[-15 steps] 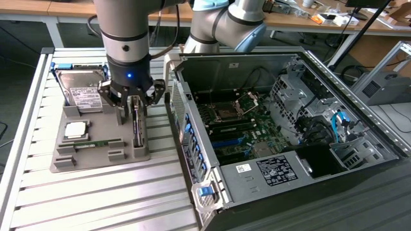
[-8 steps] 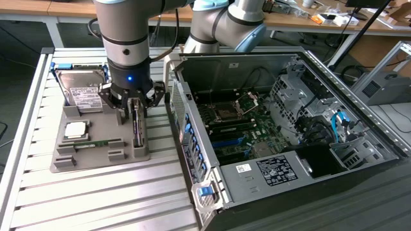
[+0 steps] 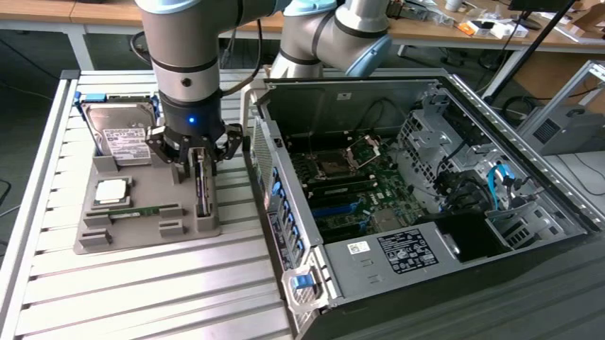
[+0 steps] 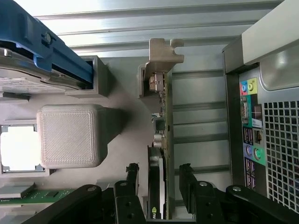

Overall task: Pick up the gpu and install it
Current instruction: 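Pick up the gpu and move the gpu toward the slot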

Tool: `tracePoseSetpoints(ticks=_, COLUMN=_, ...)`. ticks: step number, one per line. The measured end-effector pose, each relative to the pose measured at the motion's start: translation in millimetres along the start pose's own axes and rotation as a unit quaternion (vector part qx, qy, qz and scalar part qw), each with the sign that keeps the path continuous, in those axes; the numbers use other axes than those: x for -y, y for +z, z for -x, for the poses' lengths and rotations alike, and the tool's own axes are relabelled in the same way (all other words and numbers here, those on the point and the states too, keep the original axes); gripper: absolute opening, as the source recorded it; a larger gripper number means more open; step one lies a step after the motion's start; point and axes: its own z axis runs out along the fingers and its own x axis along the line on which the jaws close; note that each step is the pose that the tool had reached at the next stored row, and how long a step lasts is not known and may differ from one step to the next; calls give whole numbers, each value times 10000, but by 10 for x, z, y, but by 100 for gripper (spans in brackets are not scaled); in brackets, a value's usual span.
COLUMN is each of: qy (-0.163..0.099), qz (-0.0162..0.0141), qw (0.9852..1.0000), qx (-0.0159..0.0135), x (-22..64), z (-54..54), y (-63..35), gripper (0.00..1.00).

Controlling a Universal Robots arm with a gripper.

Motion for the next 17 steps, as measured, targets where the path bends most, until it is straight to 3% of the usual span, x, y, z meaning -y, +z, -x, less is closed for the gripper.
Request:
tracePoseSetpoints(ticks=6, qy=0, qz=1, qw=10000, qx=0, x=0, z=0, y=1, gripper=47)
tracePoseSetpoints(ticks=7, qy=0, qz=1, qw=10000, qx=1, x=0, z=0, y=1, gripper=40)
tracePoseSetpoints(ticks=8, qy=0, qz=1, qw=10000, qx=0, x=0, z=0, y=1, gripper=40)
tracePoseSetpoints(ticks=10, qy=0, qz=1, qw=10000, qx=0, x=0, z=0, y=1, gripper=27)
tracePoseSetpoints(ticks=17, qy=0, qz=1, qw=10000, qx=0, x=0, z=0, y=1, gripper=27)
